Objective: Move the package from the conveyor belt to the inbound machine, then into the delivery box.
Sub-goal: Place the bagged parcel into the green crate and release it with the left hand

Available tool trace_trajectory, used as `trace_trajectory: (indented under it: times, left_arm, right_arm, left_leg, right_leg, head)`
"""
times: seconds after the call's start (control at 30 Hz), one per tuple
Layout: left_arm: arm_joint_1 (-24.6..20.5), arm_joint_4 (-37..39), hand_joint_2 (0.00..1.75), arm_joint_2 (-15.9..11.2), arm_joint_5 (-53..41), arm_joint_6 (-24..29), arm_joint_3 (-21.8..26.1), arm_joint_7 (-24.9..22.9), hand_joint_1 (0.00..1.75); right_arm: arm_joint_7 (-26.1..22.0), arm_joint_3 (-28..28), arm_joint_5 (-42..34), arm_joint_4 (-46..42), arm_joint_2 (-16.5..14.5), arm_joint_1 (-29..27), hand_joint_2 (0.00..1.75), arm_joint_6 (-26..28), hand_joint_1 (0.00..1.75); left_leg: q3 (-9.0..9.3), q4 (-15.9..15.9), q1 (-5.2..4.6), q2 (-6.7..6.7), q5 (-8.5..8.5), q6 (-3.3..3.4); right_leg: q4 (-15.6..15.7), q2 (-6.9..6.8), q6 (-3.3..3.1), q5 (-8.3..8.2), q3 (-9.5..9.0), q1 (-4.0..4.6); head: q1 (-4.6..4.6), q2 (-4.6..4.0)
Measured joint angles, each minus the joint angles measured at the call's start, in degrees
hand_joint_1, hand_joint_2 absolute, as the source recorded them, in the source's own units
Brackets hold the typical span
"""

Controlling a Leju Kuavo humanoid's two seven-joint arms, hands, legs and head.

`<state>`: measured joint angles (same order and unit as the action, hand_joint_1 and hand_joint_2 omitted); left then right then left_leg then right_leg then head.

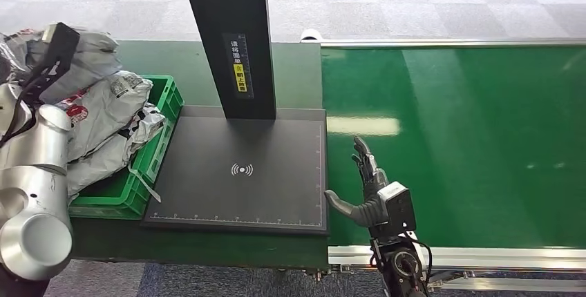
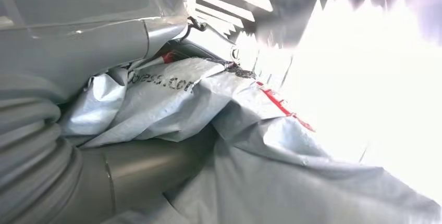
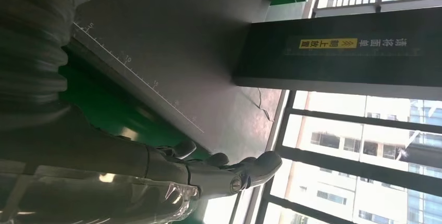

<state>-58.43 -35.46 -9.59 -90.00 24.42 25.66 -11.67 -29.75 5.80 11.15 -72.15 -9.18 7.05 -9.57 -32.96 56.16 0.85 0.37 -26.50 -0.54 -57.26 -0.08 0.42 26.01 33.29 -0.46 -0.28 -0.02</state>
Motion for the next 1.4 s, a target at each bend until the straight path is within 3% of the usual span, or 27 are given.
trace_trajectory:
  times: [0.23, 0.43, 0.67, 0.77, 0.8, 0.9, 0.93, 1.33, 1.4]
  left_arm:
    - [-2.3, 8.3, 1.75, -2.4, 0.0, -4.9, -5.9, -2.5, 1.75]
    - [-3.9, 11.8, 1.75, -3.2, 0.0, -17.3, -8.5, -5.2, 1.75]
    - [-4.5, 13.2, 1.75, -3.4, 0.0, -21.5, -10.5, -6.2, 1.75]
    - [-5.4, 14.2, 1.75, -3.7, 0.1, -31.2, -11.6, -6.6, 1.68]
    - [-5.8, 14.6, 1.75, -3.8, 0.2, -35.2, -11.9, -6.7, 1.36]
    - [-6.6, 15.4, 1.75, -4.2, 1.0, -42.0, -12.2, -6.3, 0.12]
    - [-6.7, 15.5, 1.75, -4.2, 1.0, -42.7, -12.2, -5.9, 0.00]
    - [-7.0, 15.9, 1.75, -3.8, 0.0, -42.0, -14.4, -3.1, 0.00]
    - [-7.2, 15.9, 0.87, -3.5, 0.0, -41.0, -14.9, -2.8, 0.00]
  right_arm:
    - [0.3, -0.8, 0.7, -0.2, 0.0, -0.5, 1.75, -0.2, 0.00]
    - [0.3, -1.4, 2.6, -0.2, -0.1, -0.6, 1.75, -1.2, 0.00]
    - [0.6, -2.7, 3.5, -1.1, -0.4, -1.3, 1.75, -1.8, 0.00]
    - [0.8, -3.4, 4.2, -1.1, -0.6, -1.1, 1.75, -2.2, 0.00]
    - [0.8, -3.6, 4.4, -1.1, -0.7, -0.9, 1.75, -2.3, 0.00]
    - [0.8, -4.0, 4.7, -0.8, -0.8, 0.0, 1.75, -2.4, 0.00]
    - [0.8, -4.1, 4.8, -0.7, -0.8, 0.3, 1.75, -2.4, 0.00]
    - [1.0, -5.2, 5.0, -0.4, -1.3, 0.6, 1.75, -2.2, 0.00]
    - [1.3, -5.4, 5.1, -0.4, -1.4, 0.6, 1.75, -2.1, 0.00]
  left_leg:
    - [-0.03, 0.0, -0.01, 0.05, -0.03, -0.03]
    - [-0.01, 0.0, -0.01, 0.04, -0.03, -0.05]
    - [0.02, 0.0, -0.01, 0.03, -0.01, -0.05]
    - [0.02, 0.0, -0.01, 0.02, -0.01, -0.05]
    - [0.03, 0.0, -0.01, 0.03, -0.01, -0.05]
    - [0.12, 0.0, -0.01, 0.04, -0.01, -0.05]
    - [0.15, 0.0, -0.01, 0.03, -0.01, -0.05]
    - [0.21, 0.0, -0.01, 0.00, 0.01, -0.07]
    - [0.20, 0.0, -0.01, 0.00, 0.01, -0.07]
  right_leg:
    - [0.0, 0.11, -0.01, -0.01, 0.09, -0.01]
    - [0.0, 0.11, -0.02, -0.02, 0.06, -0.01]
    - [0.0, 0.11, -0.03, -0.02, 0.03, -0.01]
    - [0.0, 0.10, -0.03, -0.02, 0.00, -0.01]
    - [0.0, 0.10, -0.03, -0.02, -0.02, -0.01]
    - [0.0, 0.10, -0.03, -0.02, -0.07, -0.01]
    - [0.0, 0.10, -0.03, -0.02, -0.09, -0.01]
    - [-0.1, 0.08, -0.03, -0.02, -0.13, -0.01]
    - [-0.1, 0.07, -0.03, -0.02, -0.14, -0.01]
  head:
    - [0.00, 0.02]
    - [0.00, 0.01]
    - [0.01, 0.00]
    - [-0.01, 0.02]
    - [-0.01, 0.02]
    - [-0.01, 0.02]
    - [-0.01, 0.02]
    - [-0.01, 0.01]
    - [0.00, 0.01]
